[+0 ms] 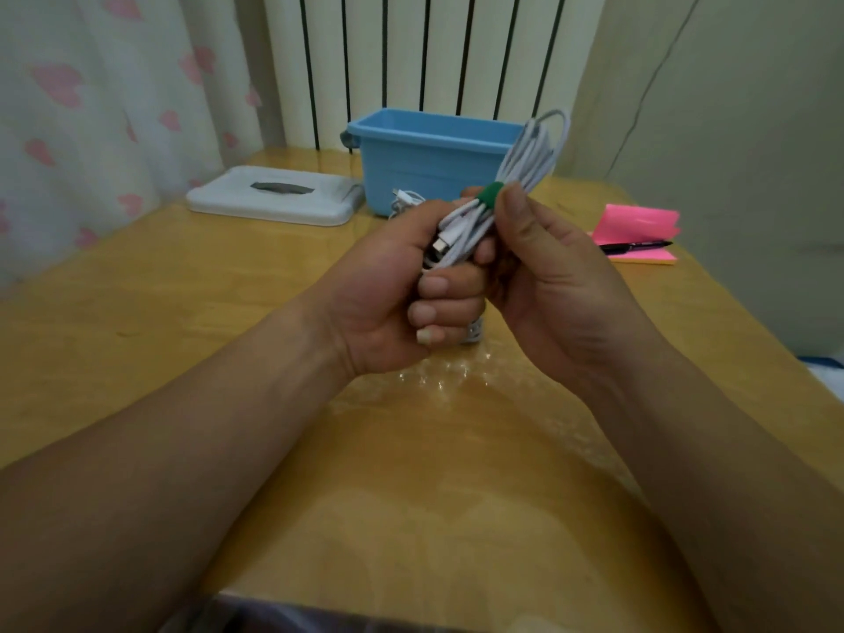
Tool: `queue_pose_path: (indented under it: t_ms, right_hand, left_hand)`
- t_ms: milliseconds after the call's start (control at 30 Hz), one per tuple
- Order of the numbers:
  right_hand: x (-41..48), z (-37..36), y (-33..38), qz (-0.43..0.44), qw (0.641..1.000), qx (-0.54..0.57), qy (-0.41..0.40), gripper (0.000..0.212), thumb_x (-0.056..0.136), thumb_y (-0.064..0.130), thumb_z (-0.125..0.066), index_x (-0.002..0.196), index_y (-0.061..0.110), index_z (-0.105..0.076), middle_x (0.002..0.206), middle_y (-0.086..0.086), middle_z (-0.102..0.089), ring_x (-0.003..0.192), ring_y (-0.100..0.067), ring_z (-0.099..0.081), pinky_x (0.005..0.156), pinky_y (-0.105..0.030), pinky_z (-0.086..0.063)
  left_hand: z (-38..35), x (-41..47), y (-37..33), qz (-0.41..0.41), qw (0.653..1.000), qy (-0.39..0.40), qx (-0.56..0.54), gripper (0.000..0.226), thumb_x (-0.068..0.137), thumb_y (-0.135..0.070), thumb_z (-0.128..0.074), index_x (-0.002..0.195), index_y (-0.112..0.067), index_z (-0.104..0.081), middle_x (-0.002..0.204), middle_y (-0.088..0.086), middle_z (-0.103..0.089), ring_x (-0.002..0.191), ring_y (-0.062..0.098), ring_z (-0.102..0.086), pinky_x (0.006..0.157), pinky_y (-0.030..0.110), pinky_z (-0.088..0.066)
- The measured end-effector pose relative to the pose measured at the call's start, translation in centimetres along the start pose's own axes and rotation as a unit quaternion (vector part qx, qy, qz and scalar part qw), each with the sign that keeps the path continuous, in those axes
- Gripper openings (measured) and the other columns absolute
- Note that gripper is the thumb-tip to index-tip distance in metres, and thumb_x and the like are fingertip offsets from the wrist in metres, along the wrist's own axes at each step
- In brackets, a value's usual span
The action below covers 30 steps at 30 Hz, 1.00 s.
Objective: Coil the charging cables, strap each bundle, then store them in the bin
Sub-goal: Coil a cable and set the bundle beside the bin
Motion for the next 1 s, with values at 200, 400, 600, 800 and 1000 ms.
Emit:
queue_pose_path:
  t_ms: [200,400,600,800,1000]
  right_hand:
    - [-0.1,0.5,-0.2,0.009,0.995,-0.048,-0.091,0.026,0.101,0.033,-0.066,0.110,0.009,-0.068,0.073,-0.001,-0.067,0.054,-0.015,-0.053,0.054,-0.030,-0.049]
    - [-0.2,0.1,-0.1,0.000,0.996,-0.040,-0.076,0.026,0.103,0.033,-0.065,0.108,0.008,-0.070,0.081,-0.007,-0.071,0.065,-0.017,-0.063,0.065,-0.032,-0.055]
    - [-0.1,0.8,-0.1,0.000,0.997,-0.038,-0.067,0.034,0.109,0.031,-0.056,0.128,0.005,-0.066,0.108,-0.012,-0.075,0.087,-0.025,-0.073,0.078,-0.036,-0.056]
    - [-0.7,0.4,1.4,0.052,0.955,-0.265,-0.125,0.023,0.109,0.030,-0.056,0.126,0.025,-0.070,0.115,0.001,-0.078,0.107,-0.012,-0.073,0.096,-0.039,-0.060]
    - [-2.5,-4.9,2.0,0.065,0.725,-0.679,0.097,0.025,0.095,0.047,-0.071,0.114,0.038,-0.057,0.097,0.017,-0.062,0.086,-0.003,-0.060,0.071,-0.031,-0.051]
  left_hand:
    - [-0.9,0.6,0.7,-0.079,0.951,-0.190,0.231,0.055,0.111,-0.059,-0.043,0.104,-0.010,-0.067,0.081,0.013,-0.064,0.064,0.026,-0.056,0.062,0.040,-0.059]
    - [-0.6,0.8,1.0,-0.125,0.973,-0.145,0.130,0.036,0.116,-0.045,-0.041,0.111,-0.012,-0.056,0.069,0.005,-0.046,0.053,0.016,-0.037,0.046,0.029,-0.040]
    - [-0.3,0.1,-0.1,-0.103,0.895,-0.248,0.356,0.050,0.114,-0.055,-0.039,0.108,-0.016,-0.070,0.090,0.009,-0.077,0.071,0.031,-0.070,0.066,0.042,-0.064]
    - [4.0,-1.4,-3.5,-0.264,0.822,-0.430,0.264,0.024,0.113,-0.036,-0.047,0.116,-0.016,-0.061,0.096,0.006,-0.071,0.069,0.011,-0.063,0.067,0.034,-0.065]
    - [3.6,-3.4,-5.6,-0.289,0.807,-0.456,0.240,0.014,0.111,-0.027,-0.050,0.111,-0.016,-0.059,0.092,0.000,-0.066,0.066,0.005,-0.060,0.068,0.032,-0.061]
Point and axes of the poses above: each hand's wrist, its own x-axis towards the middle knuckle, its own z-axis out of the back of the hand, y = z × x, the point moved 1 cm from there along x, towards the middle knuckle
